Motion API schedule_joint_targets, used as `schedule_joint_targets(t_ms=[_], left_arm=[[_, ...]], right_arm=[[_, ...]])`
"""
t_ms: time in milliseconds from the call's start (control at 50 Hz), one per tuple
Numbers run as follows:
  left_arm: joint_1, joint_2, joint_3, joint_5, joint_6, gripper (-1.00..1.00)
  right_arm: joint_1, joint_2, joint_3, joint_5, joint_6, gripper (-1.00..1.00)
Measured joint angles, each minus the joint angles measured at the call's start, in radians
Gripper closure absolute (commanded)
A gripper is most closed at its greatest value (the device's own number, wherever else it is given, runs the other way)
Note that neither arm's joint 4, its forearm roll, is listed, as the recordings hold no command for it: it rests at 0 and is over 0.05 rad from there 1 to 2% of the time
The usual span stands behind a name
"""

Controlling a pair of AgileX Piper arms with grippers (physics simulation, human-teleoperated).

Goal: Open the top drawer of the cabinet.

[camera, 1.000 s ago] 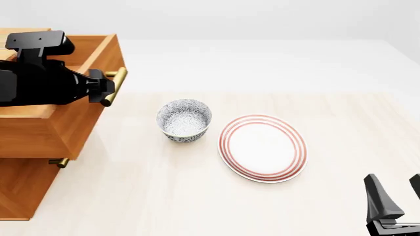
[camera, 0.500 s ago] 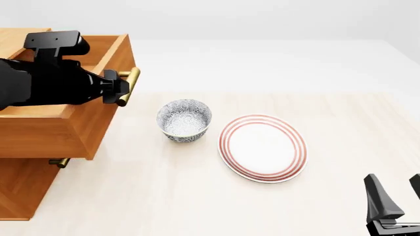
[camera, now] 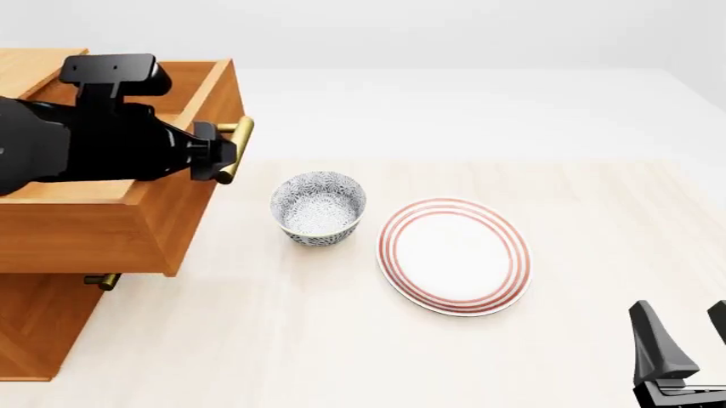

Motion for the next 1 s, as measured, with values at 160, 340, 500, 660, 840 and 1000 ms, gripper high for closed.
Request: schedule_joint_targets(t_ms=[160, 340, 500, 660, 840, 1000], left_arm=[[-0.004, 0.001, -0.002, 0.004, -0.002, -1.00], [-0.009, 0.008, -0.011, 0.017, 0.004, -1.00], [-0.007, 0.013, -0.020, 0.032, 0.014, -1.00], [-0.006, 0.017, -0.030, 0.050, 0.033, -1.00], [-0.005, 0.018, -0.035, 0.076, 0.054, -1.00], [-0.004, 0.016, -0.041, 0.095, 0.065, -1.00]], right_arm=[[0.000, 0.000, 0.000, 0.000, 0.000, -1.00], [0.000, 0.000, 0.000, 0.000, 0.000, -1.00], [0.000, 0.000, 0.000, 0.000, 0.000, -1.00], [0.000, 0.000, 0.000, 0.000, 0.000, -1.00], [0.000, 0.000, 0.000, 0.000, 0.000, -1.00], [0.000, 0.000, 0.000, 0.000, 0.000, -1.00]])
